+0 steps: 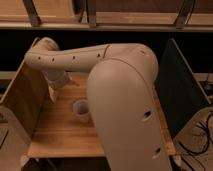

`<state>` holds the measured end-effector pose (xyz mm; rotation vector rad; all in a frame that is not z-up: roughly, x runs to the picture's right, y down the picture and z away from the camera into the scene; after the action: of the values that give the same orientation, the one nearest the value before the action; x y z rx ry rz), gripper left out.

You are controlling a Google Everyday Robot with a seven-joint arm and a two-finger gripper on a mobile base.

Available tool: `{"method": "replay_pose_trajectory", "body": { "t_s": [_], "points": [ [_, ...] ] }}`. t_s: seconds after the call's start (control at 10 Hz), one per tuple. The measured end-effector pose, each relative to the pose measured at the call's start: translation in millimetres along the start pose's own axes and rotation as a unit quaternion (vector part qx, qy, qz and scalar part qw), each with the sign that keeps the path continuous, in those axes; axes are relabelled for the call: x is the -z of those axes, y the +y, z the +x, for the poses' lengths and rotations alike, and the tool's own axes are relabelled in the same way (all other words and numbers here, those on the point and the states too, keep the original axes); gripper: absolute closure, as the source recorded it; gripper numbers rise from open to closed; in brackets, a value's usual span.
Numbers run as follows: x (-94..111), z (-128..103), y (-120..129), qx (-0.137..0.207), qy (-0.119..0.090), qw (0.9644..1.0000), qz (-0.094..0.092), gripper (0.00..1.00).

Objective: Knock the eraser over

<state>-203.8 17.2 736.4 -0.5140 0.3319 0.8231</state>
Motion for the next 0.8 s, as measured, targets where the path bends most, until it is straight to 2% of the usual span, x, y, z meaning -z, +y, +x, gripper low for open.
{"method": "replay_pose_trajectory", "body": {
  "t_s": [0.2,0.4,0.6,0.8],
  "points": [
    [1,0,0,0.001,0.0,1.0,0.003,0.55],
    [8,3,-7,-0.005,0.007,0.9997,0.024,0.74],
    [11,26,-21,-0.038,0.022,0.9982,0.041,0.95],
    [3,58,-42,-0.08,0.049,0.9943,0.051,1.0]
  ]
}}
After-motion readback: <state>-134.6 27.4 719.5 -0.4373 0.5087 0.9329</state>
